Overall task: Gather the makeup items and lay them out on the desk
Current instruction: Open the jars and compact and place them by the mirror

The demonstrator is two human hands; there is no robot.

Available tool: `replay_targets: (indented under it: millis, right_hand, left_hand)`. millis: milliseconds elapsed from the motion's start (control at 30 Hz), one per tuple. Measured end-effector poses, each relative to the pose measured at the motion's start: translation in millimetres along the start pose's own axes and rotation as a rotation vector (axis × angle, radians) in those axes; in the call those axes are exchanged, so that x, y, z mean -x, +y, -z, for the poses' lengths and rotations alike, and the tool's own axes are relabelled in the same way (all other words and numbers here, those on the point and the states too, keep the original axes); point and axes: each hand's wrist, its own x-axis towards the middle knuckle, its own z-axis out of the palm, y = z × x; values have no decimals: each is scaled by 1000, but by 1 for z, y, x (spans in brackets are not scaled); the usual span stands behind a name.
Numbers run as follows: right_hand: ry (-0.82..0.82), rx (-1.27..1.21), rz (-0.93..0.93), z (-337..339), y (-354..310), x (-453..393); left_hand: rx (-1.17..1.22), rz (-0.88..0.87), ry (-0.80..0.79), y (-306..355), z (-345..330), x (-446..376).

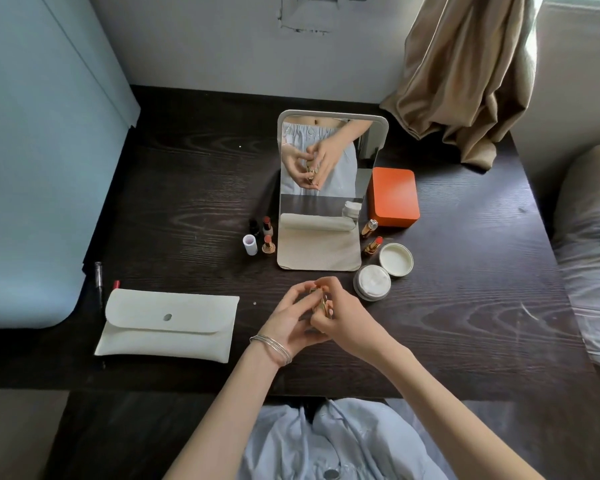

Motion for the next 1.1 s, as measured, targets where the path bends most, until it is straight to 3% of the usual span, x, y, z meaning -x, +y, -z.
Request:
replay_targets:
  millis: [233, 567, 800, 1100]
  right_hand:
    - [-91, 200, 92, -13, -8, 1]
    - [-408, 516, 284, -5, -26, -18]
    - [-497, 521, 406, 3, -25, -21]
    - [-595, 506, 340, 18, -23, -30]
  left_hand:
    - [66, -44, 43, -5, 6, 5]
    - [130, -148, -111, -8, 39, 20]
    - [14, -229, -122, -4, 39, 25]
    - [-123, -231, -212, 2, 44, 26]
